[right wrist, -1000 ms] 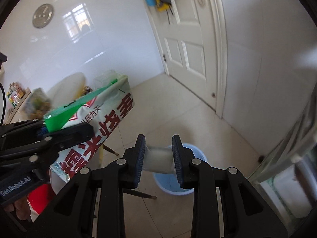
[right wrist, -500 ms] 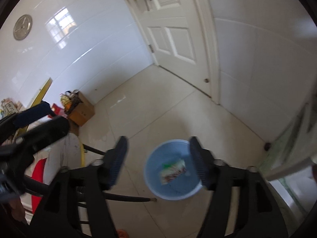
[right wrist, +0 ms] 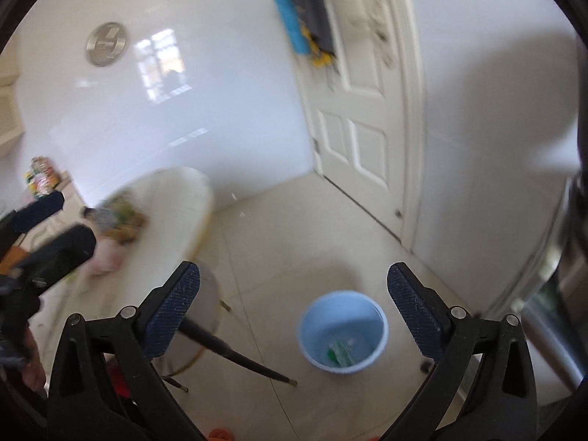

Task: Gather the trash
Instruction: 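Grasp the bread bun with the left gripper while the right gripper grasps the clear plastic bag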

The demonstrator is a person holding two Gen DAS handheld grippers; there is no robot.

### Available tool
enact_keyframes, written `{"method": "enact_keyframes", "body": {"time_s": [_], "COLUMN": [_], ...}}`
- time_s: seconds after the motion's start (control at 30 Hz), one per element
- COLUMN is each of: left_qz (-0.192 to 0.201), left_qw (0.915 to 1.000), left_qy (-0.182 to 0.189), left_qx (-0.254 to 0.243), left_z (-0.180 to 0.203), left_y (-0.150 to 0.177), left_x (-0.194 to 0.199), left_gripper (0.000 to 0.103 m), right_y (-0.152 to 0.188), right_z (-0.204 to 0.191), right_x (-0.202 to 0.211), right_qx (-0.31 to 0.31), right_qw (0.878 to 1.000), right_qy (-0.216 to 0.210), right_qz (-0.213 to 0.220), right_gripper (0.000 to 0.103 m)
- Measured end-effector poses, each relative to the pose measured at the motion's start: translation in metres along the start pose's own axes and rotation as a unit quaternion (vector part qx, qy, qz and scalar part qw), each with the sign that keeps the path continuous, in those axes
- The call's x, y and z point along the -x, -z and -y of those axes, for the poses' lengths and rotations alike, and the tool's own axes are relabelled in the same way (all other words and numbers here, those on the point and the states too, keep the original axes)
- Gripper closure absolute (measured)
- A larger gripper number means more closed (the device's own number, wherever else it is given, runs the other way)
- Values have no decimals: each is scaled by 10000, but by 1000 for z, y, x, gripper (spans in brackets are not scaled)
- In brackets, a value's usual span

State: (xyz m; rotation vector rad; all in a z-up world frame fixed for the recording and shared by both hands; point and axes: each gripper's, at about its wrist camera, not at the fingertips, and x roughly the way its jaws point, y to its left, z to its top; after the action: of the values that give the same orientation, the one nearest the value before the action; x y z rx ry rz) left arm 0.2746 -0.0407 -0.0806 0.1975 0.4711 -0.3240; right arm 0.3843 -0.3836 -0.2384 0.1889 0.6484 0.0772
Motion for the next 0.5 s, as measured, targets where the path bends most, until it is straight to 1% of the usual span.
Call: {"method": "enact_keyframes", "body": {"time_s": [0.1, 0.17, 0.2, 0.23, 0.33, 0.4, 0.47, 0.5], "left_qz": [-27, -158, -214, -291, -546, -722, -956, -1027], "left_qw": [9991, 9970, 9960, 9942, 9887, 9867, 9835, 9827], "left_qy": [-404, -686, -771, -913, -1241, -1276, -1302, -1305], "left_qx": [127, 315, 389, 486, 634, 707, 817, 820], "left_z": [-44, -76, -84, -103, -146, -166, -191, -199], "left_y": [29, 50, 58, 70, 97, 109, 121, 125], "left_x": [45, 64, 71, 79, 88, 91, 84, 81], "left_gripper": [0, 1, 1, 1, 1, 1, 1, 1], "right_y": [-7, -8, -8, -7, -1, 3, 7, 10], "right_z": [-45, -76, -91, -106, -150, -170, -192, -196], "right_x": [21, 27, 27, 27, 15, 3, -11, -15], "right_qx": [318, 501, 598, 677, 946, 1072, 1183, 1208], "right_qw": [9993, 9984, 9977, 9971, 9944, 9930, 9917, 9912], "right_qy": [-105, -187, -245, -288, -474, -477, -406, -417], "right_qz": [172, 188, 179, 168, 38, -103, -288, -347], "right_gripper": [0, 0, 0, 0, 0, 0, 0, 0]}}
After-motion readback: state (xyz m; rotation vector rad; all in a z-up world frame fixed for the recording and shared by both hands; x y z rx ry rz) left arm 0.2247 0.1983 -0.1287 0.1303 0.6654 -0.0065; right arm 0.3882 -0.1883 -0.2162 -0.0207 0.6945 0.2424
